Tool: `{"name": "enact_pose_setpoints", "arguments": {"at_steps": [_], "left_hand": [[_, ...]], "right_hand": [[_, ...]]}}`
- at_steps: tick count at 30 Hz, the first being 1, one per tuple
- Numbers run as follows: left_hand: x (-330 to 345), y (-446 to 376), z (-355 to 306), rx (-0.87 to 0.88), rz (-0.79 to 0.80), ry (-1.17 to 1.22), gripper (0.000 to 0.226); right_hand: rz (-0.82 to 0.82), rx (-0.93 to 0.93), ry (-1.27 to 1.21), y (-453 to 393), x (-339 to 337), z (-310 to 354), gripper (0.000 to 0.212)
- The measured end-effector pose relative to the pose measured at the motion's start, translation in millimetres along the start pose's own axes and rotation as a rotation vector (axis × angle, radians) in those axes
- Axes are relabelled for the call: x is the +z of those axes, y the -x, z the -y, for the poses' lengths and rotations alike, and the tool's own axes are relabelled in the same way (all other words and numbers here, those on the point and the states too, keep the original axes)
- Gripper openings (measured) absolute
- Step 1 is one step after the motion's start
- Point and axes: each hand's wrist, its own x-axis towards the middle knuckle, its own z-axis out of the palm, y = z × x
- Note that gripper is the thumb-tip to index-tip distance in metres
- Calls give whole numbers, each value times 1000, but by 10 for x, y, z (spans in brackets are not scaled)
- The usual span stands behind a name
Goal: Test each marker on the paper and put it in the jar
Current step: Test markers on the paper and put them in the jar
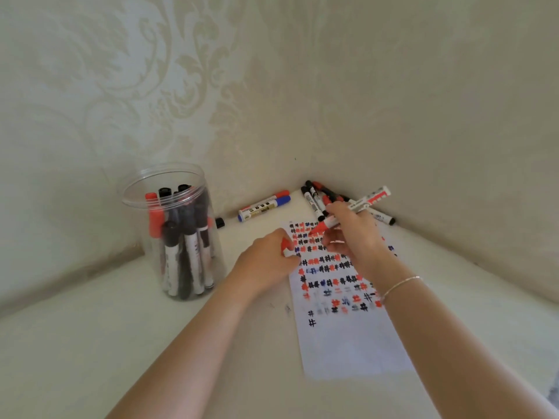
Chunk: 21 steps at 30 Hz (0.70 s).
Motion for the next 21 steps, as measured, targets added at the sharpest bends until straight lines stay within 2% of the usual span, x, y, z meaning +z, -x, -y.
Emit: {"name": "enact_pose_setpoints", "arguments": {"at_steps": [4, 6, 9, 17, 21], "left_hand": [[35, 41, 84, 30, 110, -65, 23], [53, 63, 98, 59, 92, -108, 26], [63, 76, 97, 77, 72, -147, 30], [81, 57, 117, 84, 67, -178, 37], [90, 57, 132, 93, 62, -161, 37]], "right_hand": [[35, 40, -59, 213, -98, -168, 18], [75, 29, 66, 332, -126, -246, 24], [71, 42, 198, 536, -117, -346, 20], [-160, -89, 404, 756, -81, -558, 24], [-194, -87, 411, 757, -76, -563, 29]]}}
